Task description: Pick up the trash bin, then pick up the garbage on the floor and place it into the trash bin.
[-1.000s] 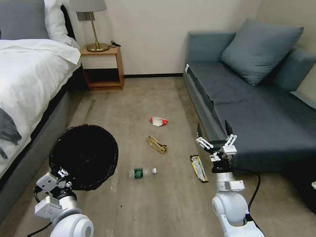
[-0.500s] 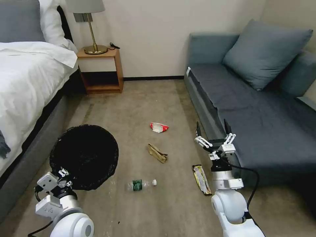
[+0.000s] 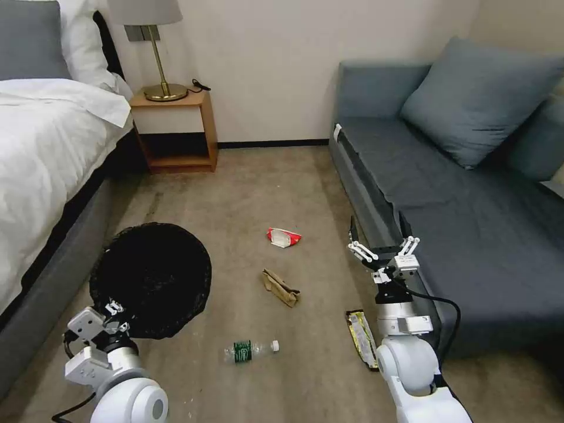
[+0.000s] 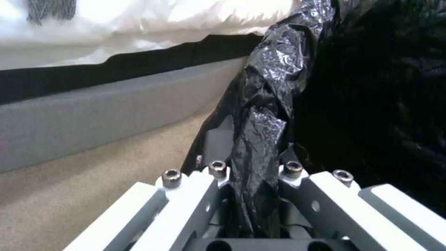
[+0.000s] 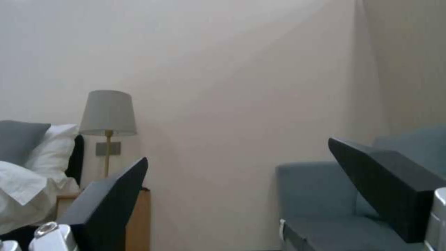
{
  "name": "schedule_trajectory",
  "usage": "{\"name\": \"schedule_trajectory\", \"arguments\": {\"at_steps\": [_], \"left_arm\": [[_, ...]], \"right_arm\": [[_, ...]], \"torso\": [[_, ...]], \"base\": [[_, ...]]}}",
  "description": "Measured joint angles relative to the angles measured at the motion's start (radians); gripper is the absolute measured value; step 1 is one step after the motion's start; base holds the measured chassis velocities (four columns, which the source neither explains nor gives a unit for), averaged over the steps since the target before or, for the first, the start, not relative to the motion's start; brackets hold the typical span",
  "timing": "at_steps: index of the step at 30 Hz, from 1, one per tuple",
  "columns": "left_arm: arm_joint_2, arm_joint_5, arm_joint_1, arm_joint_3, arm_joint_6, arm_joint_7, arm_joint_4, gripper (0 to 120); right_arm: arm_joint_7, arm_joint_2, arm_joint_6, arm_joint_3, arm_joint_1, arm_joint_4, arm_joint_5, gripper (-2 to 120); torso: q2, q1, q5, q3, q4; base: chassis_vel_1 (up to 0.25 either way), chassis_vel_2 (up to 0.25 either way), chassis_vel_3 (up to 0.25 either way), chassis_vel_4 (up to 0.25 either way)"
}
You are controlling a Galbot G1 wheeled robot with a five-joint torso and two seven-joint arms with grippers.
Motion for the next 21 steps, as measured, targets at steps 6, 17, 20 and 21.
{"name": "schedule_trajectory", "arguments": {"at_steps": [6, 17, 20, 21], "left_arm": [[0.0, -0.008, 0.001, 0.0, 0.009, -0.009, -0.001, 0], [-0.005, -0.014, 0.013, 0.007, 0.021, -0.033, -0.006, 0], [-0.005, -0.015, 0.011, 0.005, 0.021, -0.035, -0.005, 0], [-0.004, -0.016, 0.01, 0.005, 0.021, -0.036, -0.004, 0]], "right_arm": [[0.02, -0.019, -0.106, -0.018, 0.006, -0.001, -0.046, 100], [0.028, -0.089, -0.87, -0.101, 0.056, 0.048, -0.044, 100], [0.012, -0.093, -1.017, -0.108, 0.07, 0.046, -0.028, 100], [-0.005, -0.095, -1.075, -0.108, 0.076, 0.039, -0.024, 100]], "torso": [[0.0, 0.0, 0.0, 0.0, -0.0002], [0.0, 0.0, 0.0001, 0.0, -0.0001], [0.0, 0.0, 0.0001, 0.0, -0.0001], [0.0, 0.0, 0.0, 0.0, -0.0001]], "base": [[0.0, 0.0, 0.0, 0.0], [0.0, 0.0, 0.0, 0.0], [0.0, 0.0, 0.0, 0.0], [0.0, 0.0, 0.0, 0.0]]}}
